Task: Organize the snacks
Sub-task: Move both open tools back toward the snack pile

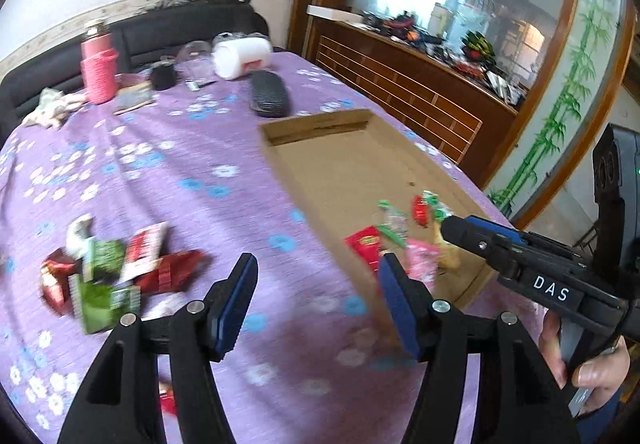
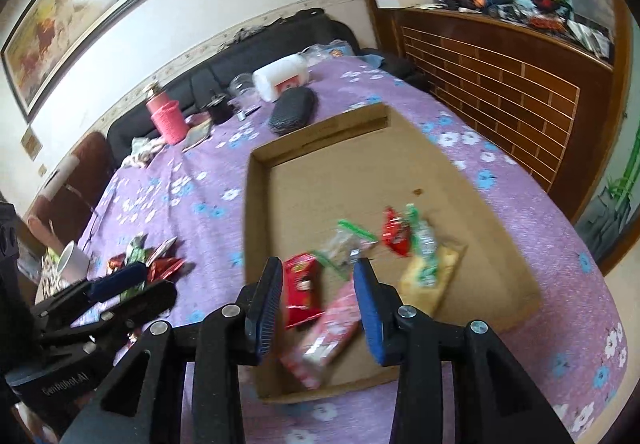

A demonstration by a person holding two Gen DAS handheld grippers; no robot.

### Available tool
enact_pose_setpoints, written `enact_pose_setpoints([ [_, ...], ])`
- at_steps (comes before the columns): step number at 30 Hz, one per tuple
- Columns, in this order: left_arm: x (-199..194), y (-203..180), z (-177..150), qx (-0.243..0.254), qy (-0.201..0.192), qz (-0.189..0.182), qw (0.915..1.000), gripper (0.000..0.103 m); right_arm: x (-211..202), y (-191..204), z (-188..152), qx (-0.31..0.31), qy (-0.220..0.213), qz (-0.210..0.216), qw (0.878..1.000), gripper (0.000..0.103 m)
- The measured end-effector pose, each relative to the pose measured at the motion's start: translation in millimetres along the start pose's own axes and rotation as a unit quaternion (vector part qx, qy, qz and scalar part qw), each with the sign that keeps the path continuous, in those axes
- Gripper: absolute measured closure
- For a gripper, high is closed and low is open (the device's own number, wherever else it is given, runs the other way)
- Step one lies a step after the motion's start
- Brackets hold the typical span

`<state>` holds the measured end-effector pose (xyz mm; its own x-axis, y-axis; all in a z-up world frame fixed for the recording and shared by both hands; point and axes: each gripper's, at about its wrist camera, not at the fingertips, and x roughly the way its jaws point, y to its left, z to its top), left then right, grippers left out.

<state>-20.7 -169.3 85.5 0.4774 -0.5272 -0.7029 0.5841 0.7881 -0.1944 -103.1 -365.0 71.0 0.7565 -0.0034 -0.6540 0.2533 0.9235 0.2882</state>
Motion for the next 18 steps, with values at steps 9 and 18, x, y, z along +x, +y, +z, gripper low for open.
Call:
enact_pose_setpoints([
  [9,-40.0,125.2,-8.7,-0.120,-0.023,0.057,0.9910,0.040,22.7,69.2,-17.6,-0.067,0.047,0.042,0.996,0.063],
  [18,-44.0,204.8,-26.9,-0.245,-0.015,0.045,0.9683,0.040,84.9,140.5,-19.4,-0.098,0.136,0.118,0.979,0.063],
])
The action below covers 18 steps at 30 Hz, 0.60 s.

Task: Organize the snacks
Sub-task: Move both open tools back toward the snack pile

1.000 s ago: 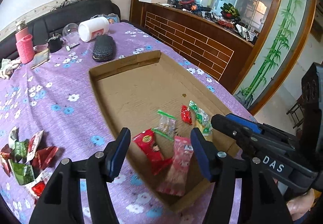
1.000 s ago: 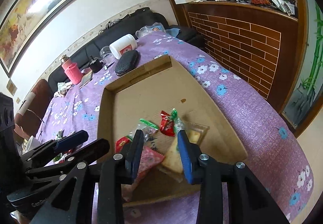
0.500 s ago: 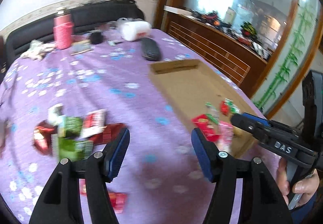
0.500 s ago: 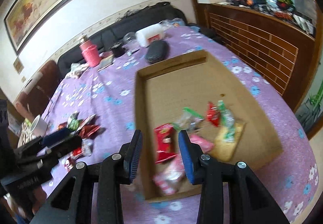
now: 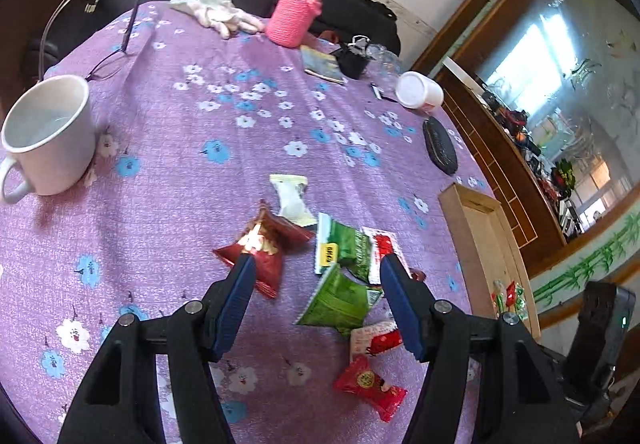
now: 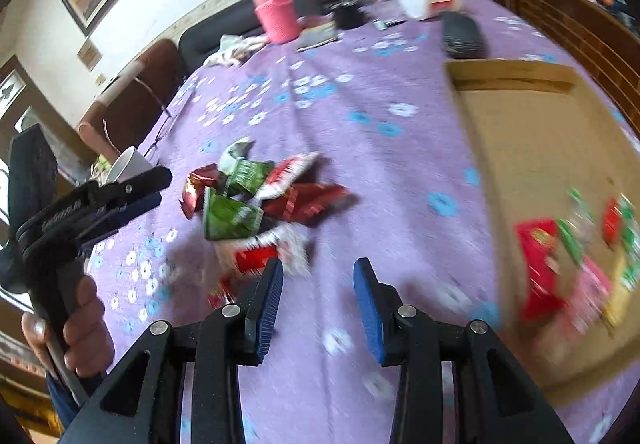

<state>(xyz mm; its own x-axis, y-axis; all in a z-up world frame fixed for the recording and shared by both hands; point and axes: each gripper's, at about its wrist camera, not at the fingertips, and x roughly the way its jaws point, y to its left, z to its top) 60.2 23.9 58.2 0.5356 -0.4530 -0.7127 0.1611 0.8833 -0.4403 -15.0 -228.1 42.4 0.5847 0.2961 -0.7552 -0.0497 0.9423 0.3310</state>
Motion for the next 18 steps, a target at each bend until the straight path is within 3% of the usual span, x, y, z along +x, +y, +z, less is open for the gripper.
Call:
enact_pose_setpoints([
  [7,-3.5,-3.6,-4.4,0.017,-0.011,0.025,0.9995,0.040,60.3,7.0,27.7,0.006,0.028,0.015,0.999,0.063],
  [11,-3.3,-0.3,-2.4,0.012,-0.009,0.024,0.9996,0.040,57.8,10.7,9.9,0.007,0.058,0.074,0.996,0.063],
  [14,-5.4,0.4,-1.5,0.013,-0.011,0.023,0.9996,0.040,45.7,26.2,-10.0,-0.019,0.105,0.146,0.983,0.063],
  [16,-6.7,-0.5,-1.3,0.013,-0.013,0.023,0.9996,0.040,33.0,37.9,-19.9,-0.061,0.103,0.139,0.983,0.063],
  [18,-7.3,-0.8,-0.9,0.015,-0.016,0.025,0.9995,0.040,19.3,45.8,-22.0,-0.107,0.072,0.097,0.987,0.063],
])
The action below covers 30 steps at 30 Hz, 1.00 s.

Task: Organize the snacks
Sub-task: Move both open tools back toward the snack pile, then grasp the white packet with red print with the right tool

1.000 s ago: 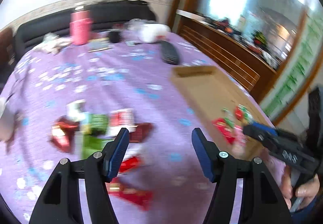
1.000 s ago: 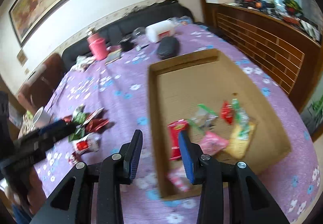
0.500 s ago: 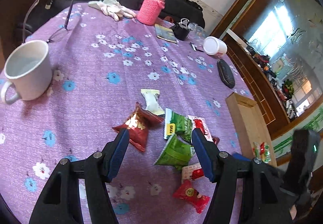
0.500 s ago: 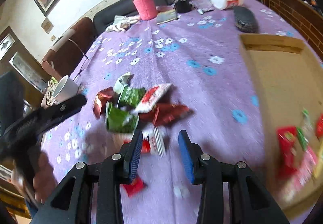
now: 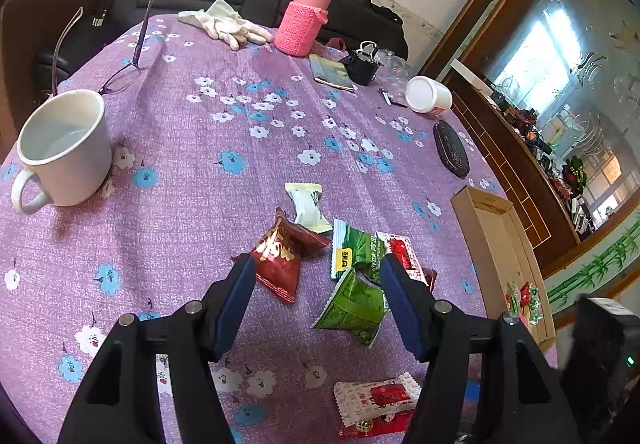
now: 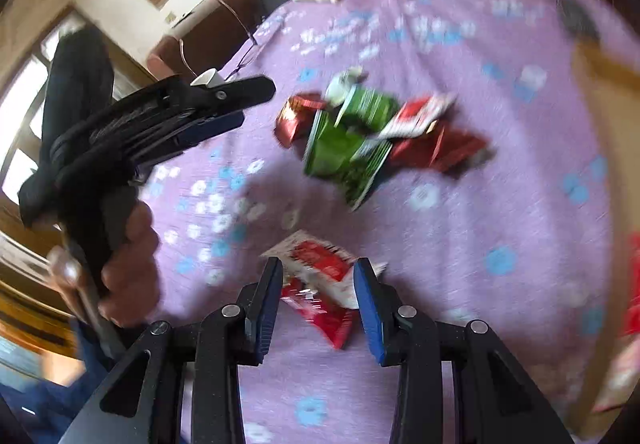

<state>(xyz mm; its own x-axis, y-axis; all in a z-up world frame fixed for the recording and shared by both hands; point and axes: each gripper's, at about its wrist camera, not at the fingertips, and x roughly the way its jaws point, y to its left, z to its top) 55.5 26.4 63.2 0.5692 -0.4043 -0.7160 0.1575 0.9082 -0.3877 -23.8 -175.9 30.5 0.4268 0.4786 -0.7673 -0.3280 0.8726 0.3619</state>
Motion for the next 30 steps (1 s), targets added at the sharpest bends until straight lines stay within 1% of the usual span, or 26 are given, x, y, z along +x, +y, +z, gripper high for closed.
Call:
enact_pose_setpoints([
  [1,0.2,0.5,0.2,-0.001,-0.001,0.002,1.0000,0.040,-3.3,2.1,-0.7,-0.011,-0.005,-0.008,1.000,0.063],
  [4,1.7,3.0,0.8,-0.007,0.002,0.003,1.0000,0.040,-7.6,3.5,0.6,-0.018,-0.004,0.007,1.000,0.063],
  [5,2.3,3.7,0.9,-0.008,0.003,0.002,1.0000,0.040,-7.9,6.1,0.2,-0.026,-0.006,0.006,1.000,0.063],
  [7,2.2,3.8,0.9,-0.009,0.003,0.001,1.0000,0.040,-3.3,15.3,5.2,-0.058,-0.010,0.001,0.998,0.063],
  [8,1.8,3.3,0.8,-0.007,0.002,0.001,1.0000,0.040,1.9,20.5,8.8,-0.075,-0.006,0.006,0.997,0.063],
  [9,1.2,3.1,0.7,-0.006,0.002,0.001,1.0000,0.040,8.3,26.8,11.2,-0.101,0.008,0.013,0.995,0.063],
  [11,1.1,3.4,0.6,-0.006,0.000,0.004,1.0000,0.040,20.3,33.1,13.8,-0.134,0.021,0.005,0.991,0.063],
  [13,1.3,4.5,0.8,-0.008,0.001,0.004,1.0000,0.040,33.9,35.6,14.1,-0.164,0.045,0.005,0.985,0.063],
  [14,1.2,5.3,0.9,-0.010,0.002,0.002,0.9999,0.040,39.3,34.1,14.7,-0.173,0.048,-0.006,0.984,0.063],
  [16,1.5,5.3,1.0,-0.009,0.003,0.001,1.0000,0.040,46.8,26.0,16.5,-0.169,0.058,-0.009,0.984,0.063],
  [18,1.5,4.5,0.6,-0.006,0.003,-0.001,1.0000,0.040,52.7,11.8,20.2,-0.141,0.055,-0.019,0.988,0.063],
  [21,1.3,1.9,0.1,-0.001,0.003,-0.001,1.0000,0.040,50.8,2.2,19.2,-0.120,0.050,-0.004,0.991,0.063],
  [25,2.8,1.3,-0.3,-0.002,0.005,0.000,1.0000,0.040,46.6,5.0,10.6,-0.132,0.057,0.006,0.990,0.062],
  [27,3.4,1.5,-0.2,-0.003,0.005,0.001,1.0000,0.040,43.2,7.7,4.1,-0.141,0.066,0.013,0.988,0.056],
  [28,3.6,1.7,-0.3,-0.004,0.005,0.002,1.0000,0.040,42.7,9.8,2.0,-0.145,0.068,0.013,0.987,0.056],
  [29,4.1,1.6,-0.3,-0.004,0.006,0.002,1.0000,0.040,41.8,11.9,-0.5,-0.154,0.069,0.007,0.986,0.056],
  [30,4.6,1.5,-0.6,-0.003,0.007,0.001,1.0000,0.040,41.1,17.3,-4.7,-0.173,0.071,-0.009,0.982,0.056],
])
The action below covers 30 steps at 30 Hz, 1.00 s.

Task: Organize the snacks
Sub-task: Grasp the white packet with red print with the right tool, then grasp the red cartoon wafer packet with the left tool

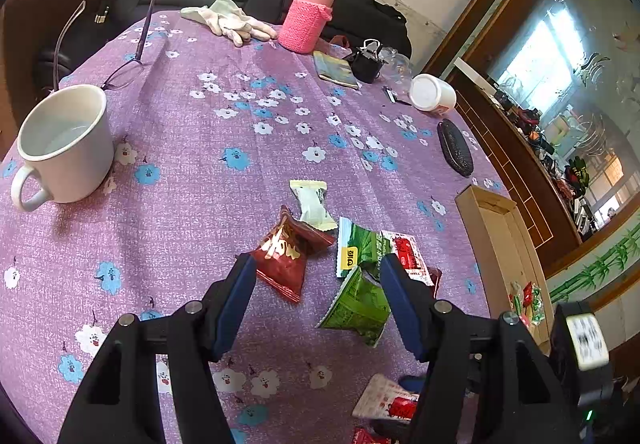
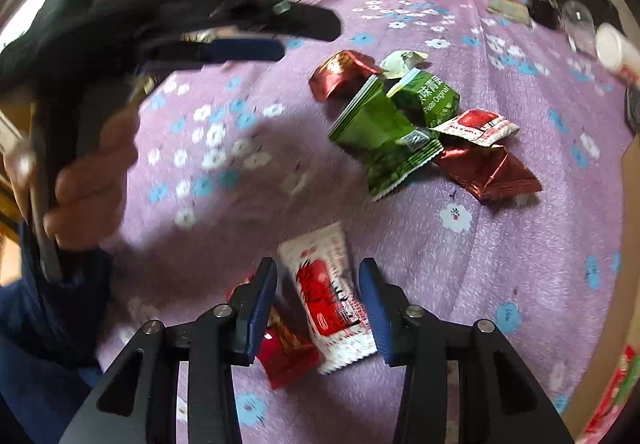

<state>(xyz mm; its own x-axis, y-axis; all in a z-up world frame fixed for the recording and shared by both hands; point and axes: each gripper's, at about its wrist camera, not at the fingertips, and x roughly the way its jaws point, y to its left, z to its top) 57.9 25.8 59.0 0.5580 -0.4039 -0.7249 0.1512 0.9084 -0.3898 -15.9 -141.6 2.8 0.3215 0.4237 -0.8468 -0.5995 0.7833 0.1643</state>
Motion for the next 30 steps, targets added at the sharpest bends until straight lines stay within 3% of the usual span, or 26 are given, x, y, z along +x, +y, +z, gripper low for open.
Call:
enact_pose_setpoints([
  [3,0.6,-1.3,-0.5,0.004,0.001,0.000,1.0000,0.040,1.5,12.0,-3.1,-0.029,0.011,-0.039,0.999,0.058],
  [4,0.6,-1.8,-0.6,0.005,0.000,0.000,1.0000,0.040,2.2,14.1,-3.6,-0.034,0.011,-0.052,0.998,0.071],
  [5,0.6,-1.8,-0.4,0.005,0.000,0.000,1.0000,0.040,2.1,16.1,-4.9,-0.040,0.010,-0.072,0.997,0.074],
  [10,0.5,-3.0,-0.6,0.009,0.000,-0.003,1.0000,0.040,-8.5,12.9,-19.9,-0.007,-0.011,-0.116,0.993,0.080],
  [16,-1.0,-9.3,-1.7,0.024,-0.005,-0.007,0.9997,0.040,-20.5,26.6,-47.7,0.022,-0.020,-0.098,0.995,0.080],
  [21,-3.4,-19.8,-6.9,0.038,-0.004,-0.001,0.9993,0.040,-39.2,32.2,-59.7,0.061,-0.053,-0.021,0.996,0.080],
  [23,-9.6,-23.4,-11.4,0.041,0.003,-0.011,0.9991,0.040,-48.0,27.5,-65.9,0.076,-0.068,-0.064,0.993,0.080],
  [25,-23.8,-27.8,-20.1,0.046,0.009,-0.029,0.9985,0.040,-55.4,19.3,-71.3,0.096,-0.078,-0.063,0.990,0.080],
  [30,-63.3,-32.2,-61.0,0.073,0.012,0.017,0.9971,0.039,-72.9,-5.6,-81.1,0.146,-0.113,-0.076,0.980,0.080],
])
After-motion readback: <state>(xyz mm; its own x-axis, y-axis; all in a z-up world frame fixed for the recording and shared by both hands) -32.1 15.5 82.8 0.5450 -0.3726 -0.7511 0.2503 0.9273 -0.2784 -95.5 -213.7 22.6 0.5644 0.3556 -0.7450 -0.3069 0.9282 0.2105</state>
